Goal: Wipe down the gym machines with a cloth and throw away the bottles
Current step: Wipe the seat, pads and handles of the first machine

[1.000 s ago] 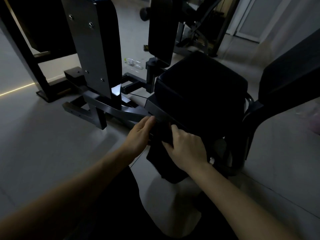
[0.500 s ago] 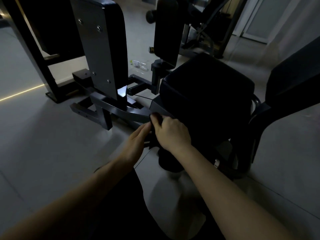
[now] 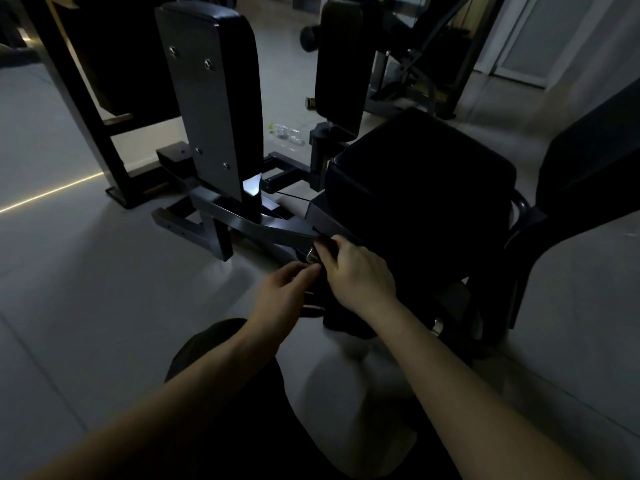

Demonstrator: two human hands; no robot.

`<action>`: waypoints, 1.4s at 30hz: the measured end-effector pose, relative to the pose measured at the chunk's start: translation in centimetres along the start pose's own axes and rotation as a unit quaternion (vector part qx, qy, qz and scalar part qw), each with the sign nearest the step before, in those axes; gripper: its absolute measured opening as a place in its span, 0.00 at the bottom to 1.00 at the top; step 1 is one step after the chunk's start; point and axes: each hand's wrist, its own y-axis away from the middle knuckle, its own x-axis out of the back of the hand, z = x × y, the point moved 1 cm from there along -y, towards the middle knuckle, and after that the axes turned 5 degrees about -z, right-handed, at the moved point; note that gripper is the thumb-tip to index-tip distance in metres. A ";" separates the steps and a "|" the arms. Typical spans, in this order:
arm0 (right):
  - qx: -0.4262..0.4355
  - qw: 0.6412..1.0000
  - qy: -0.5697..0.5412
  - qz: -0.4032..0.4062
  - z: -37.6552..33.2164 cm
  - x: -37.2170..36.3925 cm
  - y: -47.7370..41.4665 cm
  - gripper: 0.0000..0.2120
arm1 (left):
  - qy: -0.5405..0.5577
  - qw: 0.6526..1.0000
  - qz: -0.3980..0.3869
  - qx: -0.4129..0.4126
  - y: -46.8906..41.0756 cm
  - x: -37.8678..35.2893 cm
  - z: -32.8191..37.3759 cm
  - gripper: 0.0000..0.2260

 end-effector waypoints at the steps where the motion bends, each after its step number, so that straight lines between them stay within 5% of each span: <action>1: 0.041 0.998 0.035 0.017 0.7 -0.3 1.1 0.15 | 0.006 1.000 0.003 0.016 -0.3 0.0 0.1 0.11; 5: 0.101 0.985 0.139 0.027 4.1 -0.8 5.3 0.35 | 0.024 0.998 0.058 -0.010 -1.0 1.0 0.6 0.09; 10: 0.002 0.990 0.106 0.090 8.3 0.6 9.3 0.23 | -0.169 0.979 0.003 -0.116 -2.9 0.2 1.6 0.12; 14: 0.012 0.986 0.129 0.109 5.1 -1.5 6.9 0.26 | -0.294 0.937 0.042 -0.183 -3.6 -1.6 0.1 0.09; 16: 0.028 0.979 0.154 0.128 4.5 -2.4 6.3 0.28 | -0.387 0.894 0.091 -0.206 -3.6 -1.1 0.1 0.11; 20: 0.053 0.972 0.176 0.150 7.8 -2.0 9.1 0.26 | -0.573 0.729 0.081 -0.365 -3.6 -1.3 1.6 0.14; 26: 0.006 0.965 0.213 0.151 16.7 -0.3 15.3 0.31 | -0.616 0.648 -0.110 -0.435 -3.8 -7.5 0.9 0.10; 34: -0.079 0.977 0.002 0.198 12.9 -3.3 14.2 0.24 | -0.630 0.627 -0.095 -0.449 -4.3 -9.3 -0.7 0.15; 38: -0.029 0.977 0.079 0.197 16.6 -1.6 14.6 0.18 | -0.627 0.631 -0.087 -0.449 -4.4 -9.3 -0.9 0.15; 42: -0.125 0.955 0.034 0.266 18.2 -1.2 14.7 0.17 | -0.627 0.646 -0.065 -0.430 -4.1 -9.9 -0.8 0.17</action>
